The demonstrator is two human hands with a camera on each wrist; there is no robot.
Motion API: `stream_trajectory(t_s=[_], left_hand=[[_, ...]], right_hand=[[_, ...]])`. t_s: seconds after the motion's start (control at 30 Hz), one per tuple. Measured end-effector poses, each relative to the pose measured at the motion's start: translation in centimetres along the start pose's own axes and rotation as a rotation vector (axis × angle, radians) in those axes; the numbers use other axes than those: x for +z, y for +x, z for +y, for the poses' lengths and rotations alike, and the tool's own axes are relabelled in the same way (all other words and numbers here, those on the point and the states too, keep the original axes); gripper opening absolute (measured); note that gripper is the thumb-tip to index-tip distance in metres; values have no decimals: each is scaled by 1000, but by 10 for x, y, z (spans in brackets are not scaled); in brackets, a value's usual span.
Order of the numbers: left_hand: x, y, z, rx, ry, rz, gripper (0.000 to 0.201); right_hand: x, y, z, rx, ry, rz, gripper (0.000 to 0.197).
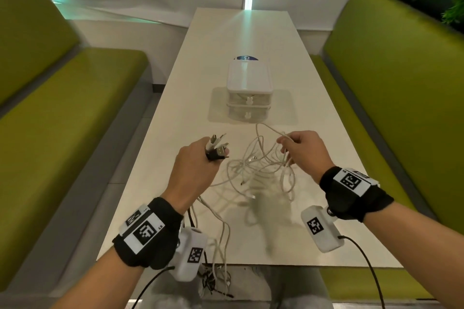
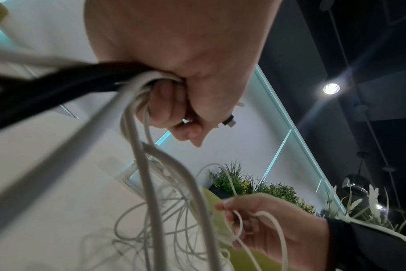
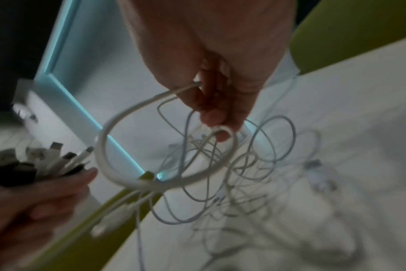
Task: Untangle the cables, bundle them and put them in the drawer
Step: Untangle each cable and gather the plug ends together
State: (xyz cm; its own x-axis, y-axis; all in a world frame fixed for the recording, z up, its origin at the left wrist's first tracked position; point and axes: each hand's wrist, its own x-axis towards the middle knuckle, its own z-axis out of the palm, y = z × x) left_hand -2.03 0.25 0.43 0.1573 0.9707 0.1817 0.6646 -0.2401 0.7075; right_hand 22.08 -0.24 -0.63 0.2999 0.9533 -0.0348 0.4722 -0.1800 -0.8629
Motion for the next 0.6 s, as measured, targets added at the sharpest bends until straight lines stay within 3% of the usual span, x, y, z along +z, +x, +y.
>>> stream_trajectory(t_s=[0.1, 0.2, 0.23, 0.3, 0.4, 0.47, 0.5, 0.6], left_hand=[[-6, 0, -10, -5, 80, -29, 36], [-9, 0, -13, -12, 121, -44, 37], [-10, 0, -13, -14, 106, -41, 37], [-10, 0, -10, -14, 70, -30, 38], [-9, -2, -3, -12, 34, -23, 40], [-9, -3, 1, -14, 1, -17, 41], [-10, -4, 2, -11, -14, -19, 40], [-12, -5, 2, 4, -39, -25, 35]], right_hand=[[-3, 6, 11, 40, -237, 28, 27], [-4, 2, 7, 102, -320, -123, 26], [-2, -1, 3, 90, -367, -180, 38], [3, -9, -9, -55, -453, -136, 55], [15, -27, -31, -515, -450, 42, 30], [27, -36, -44, -666, -441, -63, 15], [34, -38, -46, -681, -462, -156, 17], [54, -35, -39, -554, -615, -415, 30]])
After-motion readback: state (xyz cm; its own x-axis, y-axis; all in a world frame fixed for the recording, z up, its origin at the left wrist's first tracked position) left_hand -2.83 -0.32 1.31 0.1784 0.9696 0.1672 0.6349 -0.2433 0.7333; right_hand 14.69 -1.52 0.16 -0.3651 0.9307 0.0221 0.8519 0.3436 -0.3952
